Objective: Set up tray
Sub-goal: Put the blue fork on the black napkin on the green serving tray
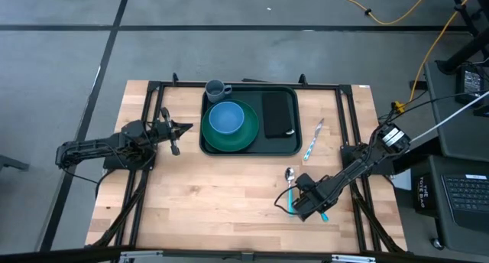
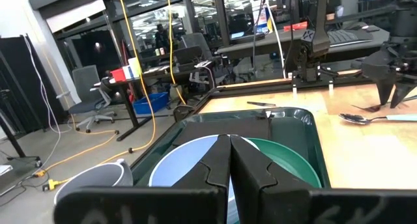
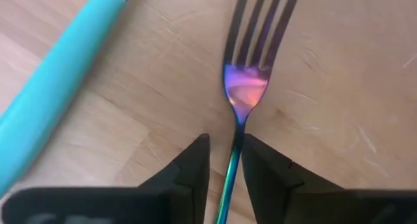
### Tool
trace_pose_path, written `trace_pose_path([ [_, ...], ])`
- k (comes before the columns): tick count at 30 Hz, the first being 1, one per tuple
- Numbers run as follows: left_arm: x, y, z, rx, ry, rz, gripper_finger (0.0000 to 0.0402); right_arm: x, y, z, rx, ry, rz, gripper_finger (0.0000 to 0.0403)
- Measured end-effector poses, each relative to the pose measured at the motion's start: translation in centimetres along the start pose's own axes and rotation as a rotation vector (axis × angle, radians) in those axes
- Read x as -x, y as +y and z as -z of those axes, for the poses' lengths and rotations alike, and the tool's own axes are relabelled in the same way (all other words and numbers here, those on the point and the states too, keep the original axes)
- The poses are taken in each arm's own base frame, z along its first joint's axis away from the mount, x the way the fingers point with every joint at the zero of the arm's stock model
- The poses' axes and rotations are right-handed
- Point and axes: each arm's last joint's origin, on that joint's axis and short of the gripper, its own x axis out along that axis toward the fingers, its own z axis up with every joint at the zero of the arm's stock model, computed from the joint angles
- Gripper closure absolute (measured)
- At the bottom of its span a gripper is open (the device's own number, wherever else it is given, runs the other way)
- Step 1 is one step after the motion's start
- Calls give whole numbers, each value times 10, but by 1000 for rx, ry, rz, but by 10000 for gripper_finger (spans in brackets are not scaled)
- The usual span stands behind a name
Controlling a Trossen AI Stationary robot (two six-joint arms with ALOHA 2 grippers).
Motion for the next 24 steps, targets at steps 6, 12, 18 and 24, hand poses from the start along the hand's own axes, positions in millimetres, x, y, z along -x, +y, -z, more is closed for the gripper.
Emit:
trace_pose_path([
  [6, 0, 0, 0, 0, 0, 0, 398, 2, -2, -2, 1, -37, -4, 318],
  [12, 0, 0, 0, 0, 0, 0, 398, 2, -3, -4, 0, -47, 7, 318],
  [18, 0, 0, 0, 0, 0, 0, 398, 2, -3, -3, 6, 14, 9, 318],
  [24, 0, 0, 0, 0, 0, 0, 398, 3, -3, -3, 8, 23, 9, 318],
])
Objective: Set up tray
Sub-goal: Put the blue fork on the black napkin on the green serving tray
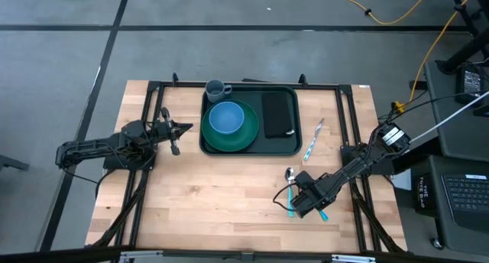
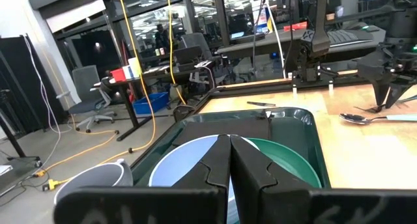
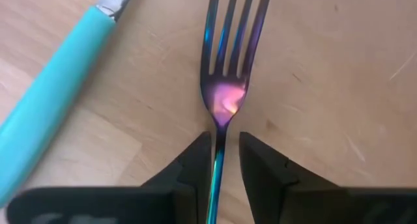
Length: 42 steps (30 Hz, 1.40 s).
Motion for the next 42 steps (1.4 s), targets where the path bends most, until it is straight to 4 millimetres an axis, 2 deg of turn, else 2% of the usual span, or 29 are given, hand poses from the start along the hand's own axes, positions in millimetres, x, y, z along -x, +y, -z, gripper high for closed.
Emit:
trace_pose_path([
  [8, 0, 0, 0, 0, 0, 0, 398, 0, 0, 0, 1, -4, -1, 328],
  [17, 0, 0, 0, 0, 0, 0, 398, 1, 1, -1, -1, -24, -14, 391],
  [23, 0, 0, 0, 0, 0, 0, 398, 1, 5, -1, -6, -29, -49, 384],
  [28, 0, 0, 0, 0, 0, 0, 398, 5, 9, -2, -9, -62, -74, 395],
  [34, 0, 0, 0, 0, 0, 0, 398, 22, 10, -4, -6, -100, -77, 389],
  [42, 0, 0, 0, 0, 0, 0, 398, 66, -3, -9, 22, -276, -190, 392],
])
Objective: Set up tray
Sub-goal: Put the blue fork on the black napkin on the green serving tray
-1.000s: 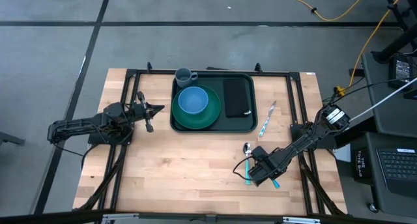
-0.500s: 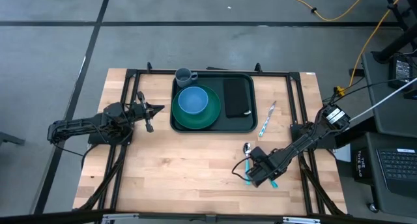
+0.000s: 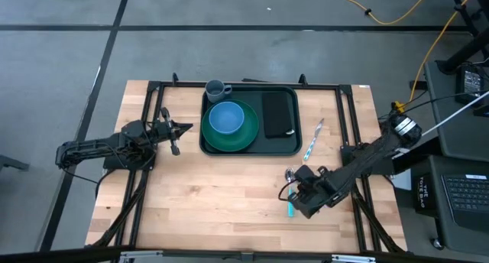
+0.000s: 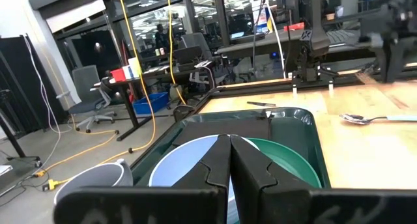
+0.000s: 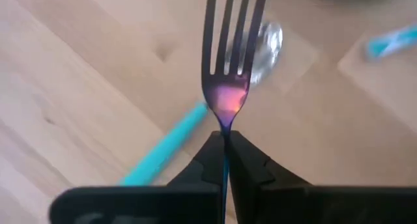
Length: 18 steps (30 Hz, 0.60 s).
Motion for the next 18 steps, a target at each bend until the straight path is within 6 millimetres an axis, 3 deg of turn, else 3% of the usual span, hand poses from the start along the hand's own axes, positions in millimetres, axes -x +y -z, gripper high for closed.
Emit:
trace_pose_path([
  [7, 0, 0, 0, 0, 0, 0, 398, 32, -16, -15, 47, -184, -63, 392],
  [18, 0, 0, 0, 0, 0, 0, 398, 49, -32, -26, 110, -316, -38, 392],
])
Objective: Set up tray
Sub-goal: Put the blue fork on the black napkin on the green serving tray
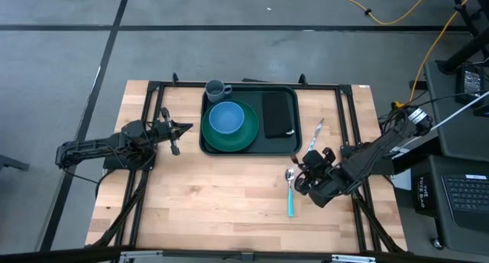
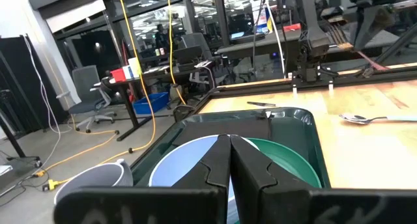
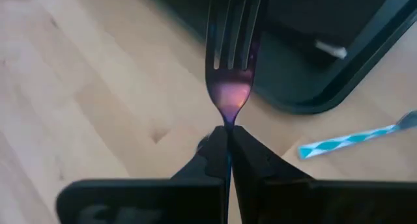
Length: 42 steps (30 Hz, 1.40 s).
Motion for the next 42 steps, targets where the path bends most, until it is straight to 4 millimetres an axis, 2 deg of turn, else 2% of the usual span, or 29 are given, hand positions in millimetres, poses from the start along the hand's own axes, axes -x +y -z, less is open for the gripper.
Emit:
trace_pose_path([
  [5, 0, 0, 0, 0, 0, 0, 398, 0, -2, -3, 18, -119, 22, 391],
  [13, 0, 0, 0, 0, 0, 0, 398, -15, -2, 2, 59, -231, 28, 391],
  [20, 0, 0, 0, 0, 0, 0, 398, -24, -2, -13, 91, -313, 72, 391],
  [25, 0, 0, 0, 0, 0, 0, 398, -35, -4, -31, 68, -332, 95, 391],
  [30, 0, 0, 0, 0, 0, 0, 398, -51, -7, -60, 13, -335, 74, 391],
  [36, 0, 0, 0, 0, 0, 0, 398, -71, -23, -97, -98, -351, 76, 391],
  [42, 0, 0, 0, 0, 0, 1, 398, -84, -42, -121, -181, -360, 92, 391],
])
